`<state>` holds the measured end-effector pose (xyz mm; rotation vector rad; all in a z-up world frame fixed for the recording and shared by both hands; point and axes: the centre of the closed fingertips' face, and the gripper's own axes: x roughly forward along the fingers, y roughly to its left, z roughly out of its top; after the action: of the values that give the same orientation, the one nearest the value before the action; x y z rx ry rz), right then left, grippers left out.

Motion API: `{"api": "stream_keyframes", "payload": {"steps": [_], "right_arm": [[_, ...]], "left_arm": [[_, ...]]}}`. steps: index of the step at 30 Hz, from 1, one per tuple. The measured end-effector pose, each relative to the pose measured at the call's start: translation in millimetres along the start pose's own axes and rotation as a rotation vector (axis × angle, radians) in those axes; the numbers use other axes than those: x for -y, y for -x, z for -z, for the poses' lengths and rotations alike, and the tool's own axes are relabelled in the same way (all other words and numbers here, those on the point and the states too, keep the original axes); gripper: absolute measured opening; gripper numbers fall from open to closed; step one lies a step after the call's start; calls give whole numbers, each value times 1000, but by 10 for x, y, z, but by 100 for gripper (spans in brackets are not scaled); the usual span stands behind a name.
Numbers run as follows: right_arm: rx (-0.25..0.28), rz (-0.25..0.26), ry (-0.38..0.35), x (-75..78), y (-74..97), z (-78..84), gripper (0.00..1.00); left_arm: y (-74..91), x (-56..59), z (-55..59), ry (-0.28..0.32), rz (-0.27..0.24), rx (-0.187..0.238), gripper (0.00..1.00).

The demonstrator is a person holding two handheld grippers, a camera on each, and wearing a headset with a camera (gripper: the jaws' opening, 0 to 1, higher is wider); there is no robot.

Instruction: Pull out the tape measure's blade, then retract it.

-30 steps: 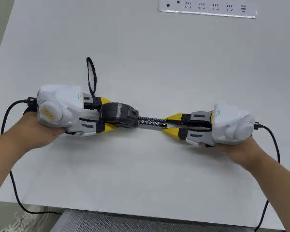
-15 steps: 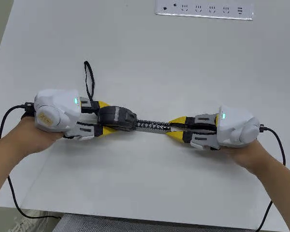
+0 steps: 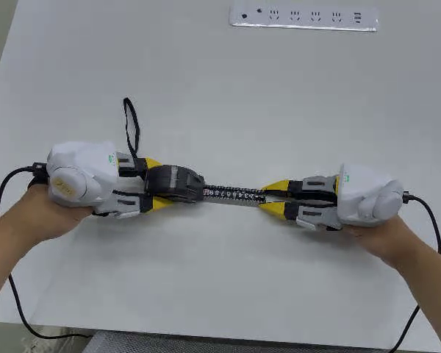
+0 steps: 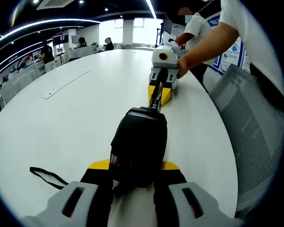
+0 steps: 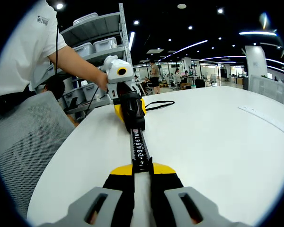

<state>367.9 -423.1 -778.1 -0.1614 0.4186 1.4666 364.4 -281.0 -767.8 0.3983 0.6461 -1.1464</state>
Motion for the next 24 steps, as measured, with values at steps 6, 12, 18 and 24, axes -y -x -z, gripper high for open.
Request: {"api": "stream_keyframes", "payload": {"steps": [6,12,18,24], "right_arm": [[-1,3,-6,3,58,18,10],[2,6,-12,9,130,40,9],[5,8,-22,19,206,61,9],[7,11,-25,7,250,52,9]], "left_arm": [[2,2,-6,2,0,2,29],[3,2,-9,2,0,0,29],[3,-4,-2,7,-3,-1,29],[2,-9,6,7,-2,-1,29]]}}
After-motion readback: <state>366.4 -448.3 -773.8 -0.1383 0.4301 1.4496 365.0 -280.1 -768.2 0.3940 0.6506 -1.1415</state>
